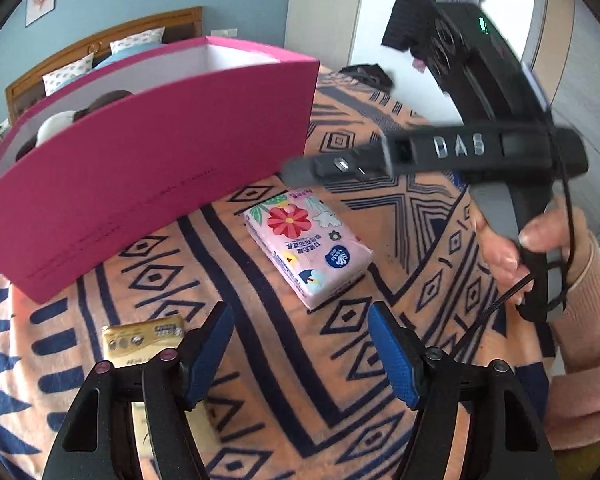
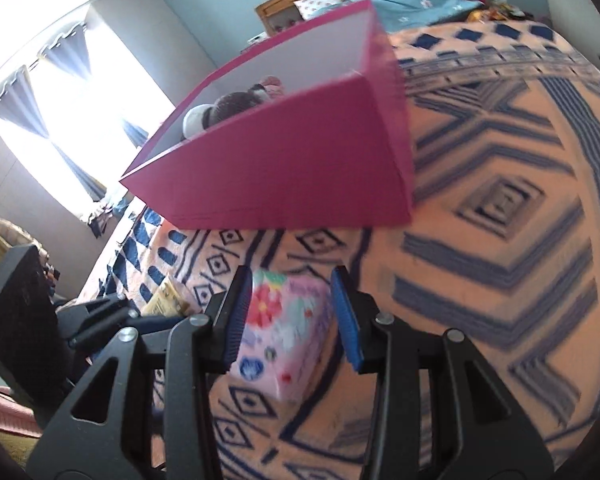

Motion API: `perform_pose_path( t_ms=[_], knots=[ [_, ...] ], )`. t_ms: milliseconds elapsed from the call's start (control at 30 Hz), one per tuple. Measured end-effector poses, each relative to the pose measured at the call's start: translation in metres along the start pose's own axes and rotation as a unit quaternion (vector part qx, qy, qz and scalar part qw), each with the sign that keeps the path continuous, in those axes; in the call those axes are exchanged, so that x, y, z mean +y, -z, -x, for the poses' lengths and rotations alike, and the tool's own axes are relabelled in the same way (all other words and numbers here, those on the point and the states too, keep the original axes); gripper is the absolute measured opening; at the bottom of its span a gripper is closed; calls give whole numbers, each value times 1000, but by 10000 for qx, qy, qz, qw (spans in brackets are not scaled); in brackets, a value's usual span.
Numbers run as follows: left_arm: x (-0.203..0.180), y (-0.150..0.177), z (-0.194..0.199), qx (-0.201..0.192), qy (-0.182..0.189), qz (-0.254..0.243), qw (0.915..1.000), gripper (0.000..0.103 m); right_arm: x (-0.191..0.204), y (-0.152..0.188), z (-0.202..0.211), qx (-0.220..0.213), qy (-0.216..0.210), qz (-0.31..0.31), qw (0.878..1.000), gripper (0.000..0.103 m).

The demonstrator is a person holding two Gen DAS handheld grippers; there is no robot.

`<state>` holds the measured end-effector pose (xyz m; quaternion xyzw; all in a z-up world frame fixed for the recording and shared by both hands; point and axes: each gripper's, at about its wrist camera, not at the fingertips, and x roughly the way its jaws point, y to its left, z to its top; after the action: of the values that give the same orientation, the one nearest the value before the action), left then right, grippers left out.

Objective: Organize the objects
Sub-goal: 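Grasp the pink floral tissue pack with both grippers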

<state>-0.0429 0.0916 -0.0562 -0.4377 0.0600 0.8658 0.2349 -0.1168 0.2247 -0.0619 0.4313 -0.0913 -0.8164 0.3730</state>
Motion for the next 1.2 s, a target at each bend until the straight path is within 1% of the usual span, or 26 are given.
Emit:
perform_pose_path(
  t_ms=[100,200,267,400,467,567,667,733,833,900,933,1100,1200],
  knots=[
    [3,-4,-10,119,-175,38,9998,67,2,-13,-12,121,-132,141,9997,43],
    [8,-6,-20,286,-286,166,9990,62,4,-17,-26,325,-126,292,9990,43],
    [8,-6,-21,263,-387,175,9988,62,4,-16,-29,462,-131,367,9982,43],
    [11,-8,-20,240,-546,254,9979,62,3,-4,-21,514,4,411,9978,43],
    [18,-9,-19,233,-587,434,9971,62,-3,3,-11,475,50,288,9984,43],
    [34,-13,-17,197,-606,756,9951,62,-12,13,1,473,-85,60,9988,43],
    [51,-17,-17,176,-458,1111,9926,61,-11,25,6,550,-196,68,9983,43],
    [56,-17,-15,135,-286,1274,9914,61,-9,29,8,498,-123,73,9987,43],
    [56,-17,-10,91,57,1310,9913,61,-14,28,10,312,-102,-73,9994,43],
    [51,-20,-12,138,332,1253,9915,61,-16,28,9,253,-129,-120,9995,43],
    [51,-22,-8,174,406,1233,9914,59,-17,28,7,257,-151,-133,9995,43],
    [41,-24,-23,417,781,1231,9884,50,-21,30,3,295,-245,-234,9990,42],
    [37,-26,-29,394,915,1266,9869,43,-24,31,2,304,-276,-295,9987,39]
  ],
)
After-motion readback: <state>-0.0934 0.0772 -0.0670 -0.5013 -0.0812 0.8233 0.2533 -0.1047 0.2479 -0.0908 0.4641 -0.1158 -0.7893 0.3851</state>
